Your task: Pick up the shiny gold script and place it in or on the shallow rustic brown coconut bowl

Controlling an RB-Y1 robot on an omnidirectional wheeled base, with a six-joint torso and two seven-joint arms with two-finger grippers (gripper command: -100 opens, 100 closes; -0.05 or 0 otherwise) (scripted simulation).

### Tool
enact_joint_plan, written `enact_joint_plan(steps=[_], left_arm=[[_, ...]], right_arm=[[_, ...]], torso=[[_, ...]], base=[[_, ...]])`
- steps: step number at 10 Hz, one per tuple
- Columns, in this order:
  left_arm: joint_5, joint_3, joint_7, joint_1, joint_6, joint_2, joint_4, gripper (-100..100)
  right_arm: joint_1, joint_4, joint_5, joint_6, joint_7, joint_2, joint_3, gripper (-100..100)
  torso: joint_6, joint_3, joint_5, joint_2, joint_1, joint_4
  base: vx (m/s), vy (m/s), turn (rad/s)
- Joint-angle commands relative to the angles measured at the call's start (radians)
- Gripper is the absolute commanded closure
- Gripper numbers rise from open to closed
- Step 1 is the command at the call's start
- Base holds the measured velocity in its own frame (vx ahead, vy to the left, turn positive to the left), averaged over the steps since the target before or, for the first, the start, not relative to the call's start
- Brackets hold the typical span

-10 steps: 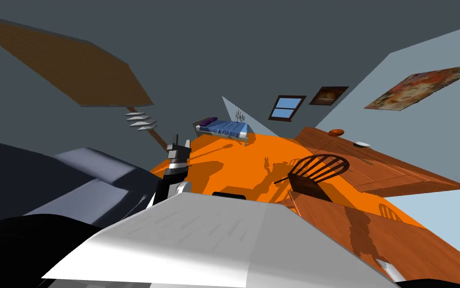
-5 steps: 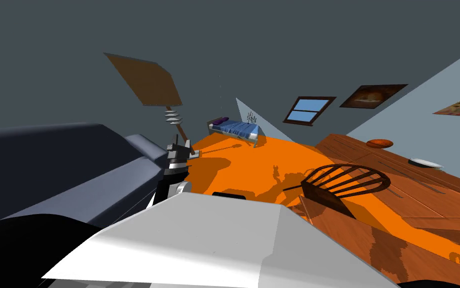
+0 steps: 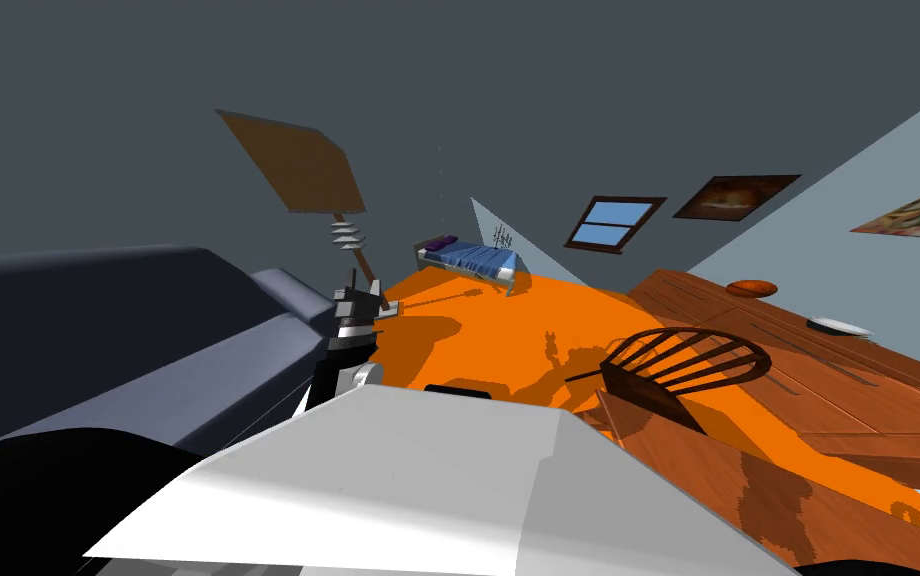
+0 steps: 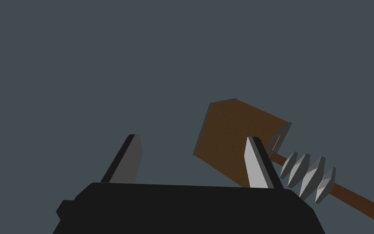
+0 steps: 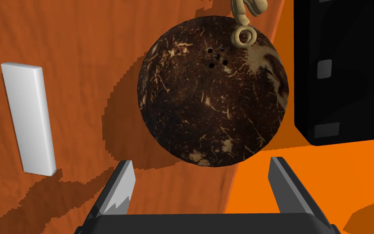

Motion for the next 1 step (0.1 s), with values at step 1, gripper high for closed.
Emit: enact_joint_plan(steps=[1], left_arm=[[0.0,0.0,0.0,0.0,0.0,0.0,0.0,0]], right_arm=[[0.0,0.0,0.0,0.0,0.0,0.0,0.0,0]], torso=[[0.0,0.0,0.0,0.0,0.0,0.0]], base=[[0.0,0.0,0.0]])
